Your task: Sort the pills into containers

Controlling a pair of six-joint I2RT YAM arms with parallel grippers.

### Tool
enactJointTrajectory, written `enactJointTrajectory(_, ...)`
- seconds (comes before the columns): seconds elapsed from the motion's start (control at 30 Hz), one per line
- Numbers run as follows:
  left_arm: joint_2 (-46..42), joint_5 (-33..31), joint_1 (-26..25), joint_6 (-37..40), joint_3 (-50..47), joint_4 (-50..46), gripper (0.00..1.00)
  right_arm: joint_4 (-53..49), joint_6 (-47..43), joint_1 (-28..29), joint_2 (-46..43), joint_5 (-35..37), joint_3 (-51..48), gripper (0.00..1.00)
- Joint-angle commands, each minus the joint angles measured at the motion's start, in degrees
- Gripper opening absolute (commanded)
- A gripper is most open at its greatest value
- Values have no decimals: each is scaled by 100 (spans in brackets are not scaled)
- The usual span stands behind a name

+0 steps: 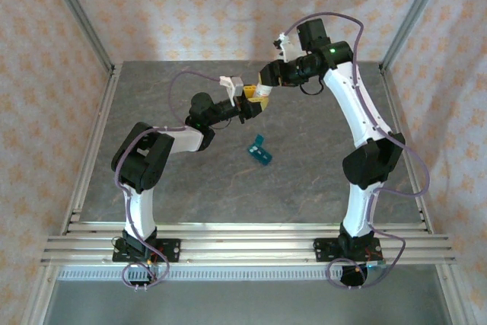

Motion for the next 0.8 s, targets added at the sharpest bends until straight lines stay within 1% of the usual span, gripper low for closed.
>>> enactJointTrajectory(0.0, -295, 118, 24, -63, 130, 328, 0, -34, -2, 34, 64, -41, -55, 45)
enactJointTrajectory(0.03, -296, 113, 24, -61, 136, 323, 0, -21, 14, 31, 63, -40, -71, 44)
enactJointTrajectory(0.1, -295, 104, 24, -71, 140, 322, 0, 13, 86, 33, 59, -49, -115, 38)
enactJointTrajectory(0.17, -295, 69, 20, -64, 152, 328, 0, 82, 224, 54, 44, -45, -204, 36)
enactJointTrajectory(0.3, -295, -94, 1, 39, 141, 325, 0, 399, 772, 179, -68, 353, -612, 33)
enactJointTrajectory(0.43, -498, -441, -69, 349, 48, 320, 0, 905, 1896, 432, -287, 1434, -1248, 32)
enactJointTrajectory(0.53, -506, -565, -86, 454, 25, 319, 0, 1309, 2727, 655, -477, 2102, -1688, 33)
enactJointTrajectory(0.63, -489, -586, -104, 496, 16, 304, 0, 1468, 3226, 866, -567, 2724, -1862, 33)
enactJointTrajectory(0.77, -439, -614, -108, 535, 10, 310, 0, 1617, 3628, 1015, -658, 3164, -2033, 33)
